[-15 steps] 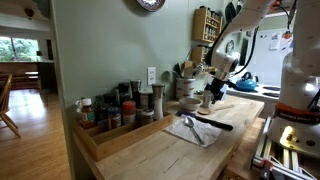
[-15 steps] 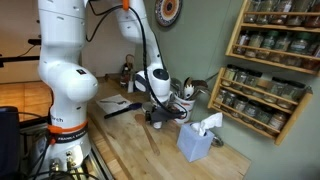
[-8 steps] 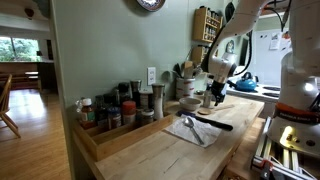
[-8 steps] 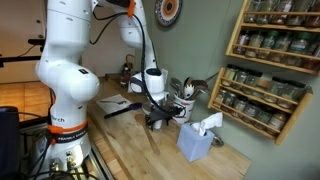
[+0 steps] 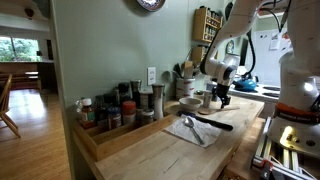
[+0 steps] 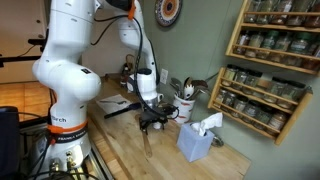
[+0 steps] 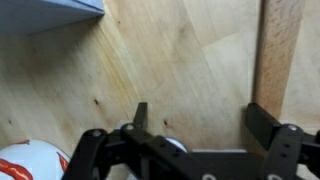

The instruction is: Pick up the salt shaker and put it inside the bowl

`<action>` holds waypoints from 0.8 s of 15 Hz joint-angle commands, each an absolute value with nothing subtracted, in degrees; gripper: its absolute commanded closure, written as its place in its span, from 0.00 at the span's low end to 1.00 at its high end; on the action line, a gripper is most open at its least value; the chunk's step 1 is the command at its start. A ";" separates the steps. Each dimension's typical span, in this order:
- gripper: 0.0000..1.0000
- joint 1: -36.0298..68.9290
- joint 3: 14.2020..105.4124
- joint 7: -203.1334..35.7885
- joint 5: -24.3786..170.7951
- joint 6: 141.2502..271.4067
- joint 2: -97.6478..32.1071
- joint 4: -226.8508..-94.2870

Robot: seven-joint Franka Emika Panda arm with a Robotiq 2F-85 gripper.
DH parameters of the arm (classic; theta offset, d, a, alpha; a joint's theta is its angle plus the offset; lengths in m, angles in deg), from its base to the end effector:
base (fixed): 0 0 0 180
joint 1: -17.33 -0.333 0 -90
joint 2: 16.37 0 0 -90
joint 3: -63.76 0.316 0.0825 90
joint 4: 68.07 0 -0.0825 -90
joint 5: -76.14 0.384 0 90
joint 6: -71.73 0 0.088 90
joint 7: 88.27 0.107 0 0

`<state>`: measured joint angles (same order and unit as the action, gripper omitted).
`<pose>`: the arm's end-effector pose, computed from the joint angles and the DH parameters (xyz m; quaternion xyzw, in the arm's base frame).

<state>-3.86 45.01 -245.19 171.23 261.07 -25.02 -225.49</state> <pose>0.3205 -0.0958 0.1970 0.8392 0.5205 0.0509 0.1489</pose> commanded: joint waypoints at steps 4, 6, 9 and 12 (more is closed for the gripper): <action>0.00 -3.86 49.54 -245.78 176.86 264.62 -23.82 -225.31; 0.00 -3.50 50.92 -243.91 177.27 265.79 -24.47 -225.19; 0.00 -2.41 52.68 -243.90 181.82 268.11 -24.72 -225.40; 0.00 -0.83 55.24 -243.90 186.27 270.91 -24.90 -225.22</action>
<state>-2.95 52.23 -243.90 183.37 268.40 -24.73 -225.22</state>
